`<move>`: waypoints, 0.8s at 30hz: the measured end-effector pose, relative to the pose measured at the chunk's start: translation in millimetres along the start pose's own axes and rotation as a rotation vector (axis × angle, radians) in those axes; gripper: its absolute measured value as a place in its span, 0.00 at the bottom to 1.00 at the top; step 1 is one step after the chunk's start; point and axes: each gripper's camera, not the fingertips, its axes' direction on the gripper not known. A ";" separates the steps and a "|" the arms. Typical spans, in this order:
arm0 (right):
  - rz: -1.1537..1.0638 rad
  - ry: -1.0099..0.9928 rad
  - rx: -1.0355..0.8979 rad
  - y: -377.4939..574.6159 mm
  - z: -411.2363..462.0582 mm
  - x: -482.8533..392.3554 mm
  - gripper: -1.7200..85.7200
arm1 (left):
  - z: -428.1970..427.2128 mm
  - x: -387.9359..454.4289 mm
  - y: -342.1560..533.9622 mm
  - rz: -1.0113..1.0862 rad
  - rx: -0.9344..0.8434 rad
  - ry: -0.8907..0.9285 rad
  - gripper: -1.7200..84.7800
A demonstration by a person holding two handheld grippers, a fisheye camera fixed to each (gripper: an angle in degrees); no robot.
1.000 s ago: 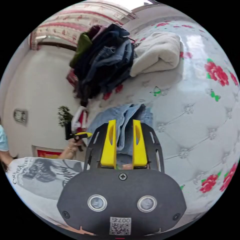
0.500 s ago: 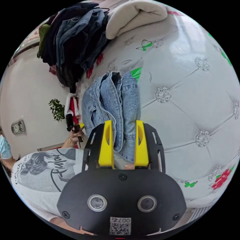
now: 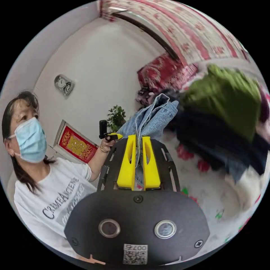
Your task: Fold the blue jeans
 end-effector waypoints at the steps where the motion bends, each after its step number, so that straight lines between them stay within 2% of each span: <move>1: -0.049 0.025 0.030 -48.7 11.5 -19.2 0.05 | -29.0 -12.4 -35.7 0.014 0.046 -0.050 0.08; 3: -0.085 0.096 0.077 -118.3 35.3 -33.2 0.06 | -58.6 -39.5 -84.0 -0.009 0.099 -0.150 0.10; 5: -0.067 0.243 0.144 -181.6 73.2 -28.4 0.06 | -74.9 -74.5 -113.0 -0.122 0.118 -0.343 0.13; 7: -0.028 0.295 0.163 -193.6 102.5 -17.0 0.07 | -72.2 -100.6 -102.1 -0.260 0.152 -0.526 0.15; 9: 0.008 0.265 0.144 -174.6 132.9 -3.5 0.08 | -41.9 -98.3 -68.4 -0.211 0.164 -0.576 0.15; 12: 0.022 0.211 0.037 -88.7 186.5 26.1 0.09 | 54.2 -100.6 16.0 -0.184 -0.001 -0.637 0.13; 16: 0.103 0.460 -0.324 94.8 246.9 82.2 0.08 | 209.8 -78.4 158.4 -0.214 -0.322 -0.620 0.09; 17: 0.157 0.519 -0.462 152.3 253.9 96.2 0.08 | 227.4 -71.7 176.7 -0.222 -0.351 -0.606 0.09; 19: 0.219 0.567 -0.599 227.0 249.4 104.2 0.08 | 285.0 -44.1 236.0 -0.274 -0.449 -0.537 0.08; 24: 0.294 0.627 -0.770 341.6 228.9 103.8 0.08 | 352.5 -4.1 268.9 -0.279 -0.567 -0.493 0.06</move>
